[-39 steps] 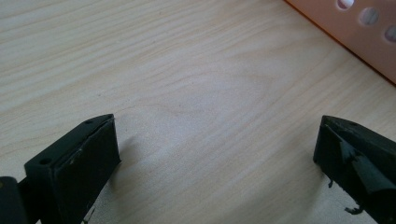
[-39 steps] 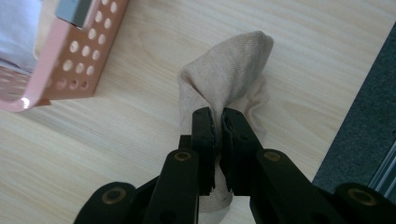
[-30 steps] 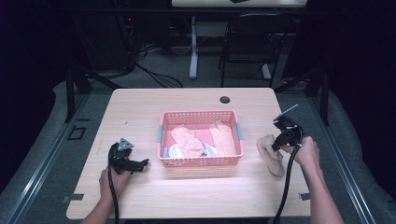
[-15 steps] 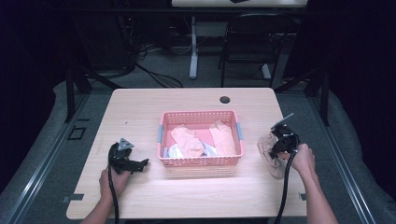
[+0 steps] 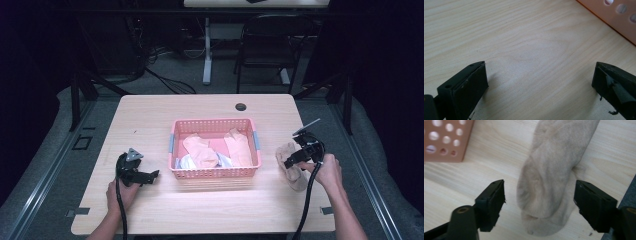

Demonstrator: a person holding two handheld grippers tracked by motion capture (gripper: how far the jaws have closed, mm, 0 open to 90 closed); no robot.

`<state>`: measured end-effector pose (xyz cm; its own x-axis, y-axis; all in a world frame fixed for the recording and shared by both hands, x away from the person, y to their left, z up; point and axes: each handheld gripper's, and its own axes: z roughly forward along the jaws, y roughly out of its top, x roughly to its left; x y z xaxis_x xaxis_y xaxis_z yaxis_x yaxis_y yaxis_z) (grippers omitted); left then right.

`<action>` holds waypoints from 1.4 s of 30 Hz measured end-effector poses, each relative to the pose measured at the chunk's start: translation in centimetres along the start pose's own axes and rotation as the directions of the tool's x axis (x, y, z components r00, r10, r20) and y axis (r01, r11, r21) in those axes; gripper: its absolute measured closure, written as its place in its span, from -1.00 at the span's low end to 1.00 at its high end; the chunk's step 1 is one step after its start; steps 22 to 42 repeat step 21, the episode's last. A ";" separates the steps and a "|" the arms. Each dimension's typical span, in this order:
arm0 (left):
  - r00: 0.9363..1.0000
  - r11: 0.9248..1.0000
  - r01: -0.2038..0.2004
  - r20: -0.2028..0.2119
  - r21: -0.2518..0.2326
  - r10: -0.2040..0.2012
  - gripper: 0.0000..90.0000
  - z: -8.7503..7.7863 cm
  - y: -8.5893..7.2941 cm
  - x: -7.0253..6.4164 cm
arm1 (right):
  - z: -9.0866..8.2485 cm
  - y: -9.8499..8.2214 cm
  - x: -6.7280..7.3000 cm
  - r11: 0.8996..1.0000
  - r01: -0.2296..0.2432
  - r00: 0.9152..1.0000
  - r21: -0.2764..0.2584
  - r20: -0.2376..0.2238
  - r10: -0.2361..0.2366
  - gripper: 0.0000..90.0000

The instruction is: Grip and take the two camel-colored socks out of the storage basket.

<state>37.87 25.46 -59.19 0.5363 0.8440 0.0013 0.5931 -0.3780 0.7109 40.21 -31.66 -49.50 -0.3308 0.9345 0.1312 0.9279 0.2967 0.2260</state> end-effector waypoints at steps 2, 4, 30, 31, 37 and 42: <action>1.000 1.000 0.000 0.000 -0.001 0.000 -1.00 0.0 0.0 0.0 | -0.6 -0.4 0.1 1.000 0.010 1.000 -0.017 -0.003 -0.010 -0.69; 1.000 1.000 0.000 0.000 0.000 0.000 -1.00 0.0 0.0 0.0 | -1.2 -1.0 0.4 0.999 0.016 1.000 -0.035 0.001 -0.016 -0.76; 1.000 1.000 0.000 0.001 0.000 0.000 -1.00 0.0 0.0 0.0 | -1.5 -5.7 2.5 0.995 0.069 0.997 -0.074 0.024 -0.067 -1.00; 1.000 1.000 0.000 0.001 0.000 0.000 -1.00 0.0 0.0 0.0 | -1.5 -5.7 2.5 0.995 0.069 0.997 -0.074 0.024 -0.067 -1.00; 1.000 1.000 0.000 0.001 0.000 0.000 -1.00 0.0 0.0 0.0 | -1.5 -5.7 2.5 0.995 0.069 0.997 -0.074 0.024 -0.067 -1.00; 1.000 1.000 0.000 0.001 0.000 0.000 -1.00 0.0 0.0 0.0 | -1.5 -5.7 2.5 0.995 0.069 0.997 -0.074 0.024 -0.067 -1.00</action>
